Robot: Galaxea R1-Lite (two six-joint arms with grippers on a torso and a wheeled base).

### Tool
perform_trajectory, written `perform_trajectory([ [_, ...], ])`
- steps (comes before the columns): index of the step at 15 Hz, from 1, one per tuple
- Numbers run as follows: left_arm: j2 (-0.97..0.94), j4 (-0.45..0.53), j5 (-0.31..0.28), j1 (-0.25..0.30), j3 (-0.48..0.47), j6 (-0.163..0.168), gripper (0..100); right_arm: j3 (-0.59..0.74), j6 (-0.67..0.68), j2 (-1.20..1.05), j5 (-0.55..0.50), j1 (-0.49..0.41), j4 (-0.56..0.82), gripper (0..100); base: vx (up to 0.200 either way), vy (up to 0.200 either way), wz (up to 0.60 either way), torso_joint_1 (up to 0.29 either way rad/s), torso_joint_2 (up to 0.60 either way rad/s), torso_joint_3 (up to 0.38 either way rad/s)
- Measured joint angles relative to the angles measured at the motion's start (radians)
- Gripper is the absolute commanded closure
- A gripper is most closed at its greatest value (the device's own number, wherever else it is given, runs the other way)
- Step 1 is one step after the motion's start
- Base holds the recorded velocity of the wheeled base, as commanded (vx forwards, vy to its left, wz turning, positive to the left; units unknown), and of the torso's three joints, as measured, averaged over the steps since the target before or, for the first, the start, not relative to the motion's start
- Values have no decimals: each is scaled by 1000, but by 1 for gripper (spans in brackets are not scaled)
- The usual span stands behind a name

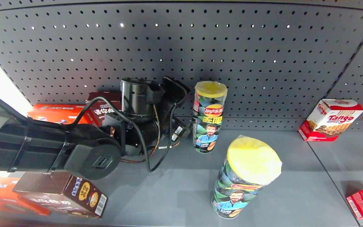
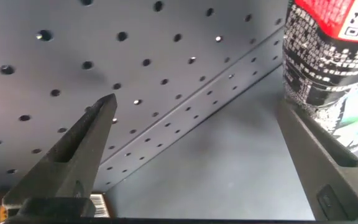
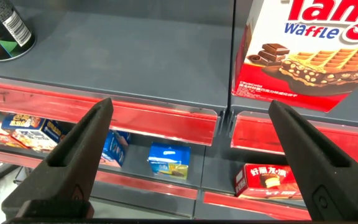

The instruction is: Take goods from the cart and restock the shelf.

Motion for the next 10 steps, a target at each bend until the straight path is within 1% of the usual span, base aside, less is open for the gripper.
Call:
perform_trajectory([
  [7,26,2,-11,-6,-18,0,0,0,0,0,0,0,0,0,0,0,0,0,0,0],
  [10,24,0,-7,-3,-5,8,0,0,0,0,0,0,0,0,0,0,0,0,0,0],
])
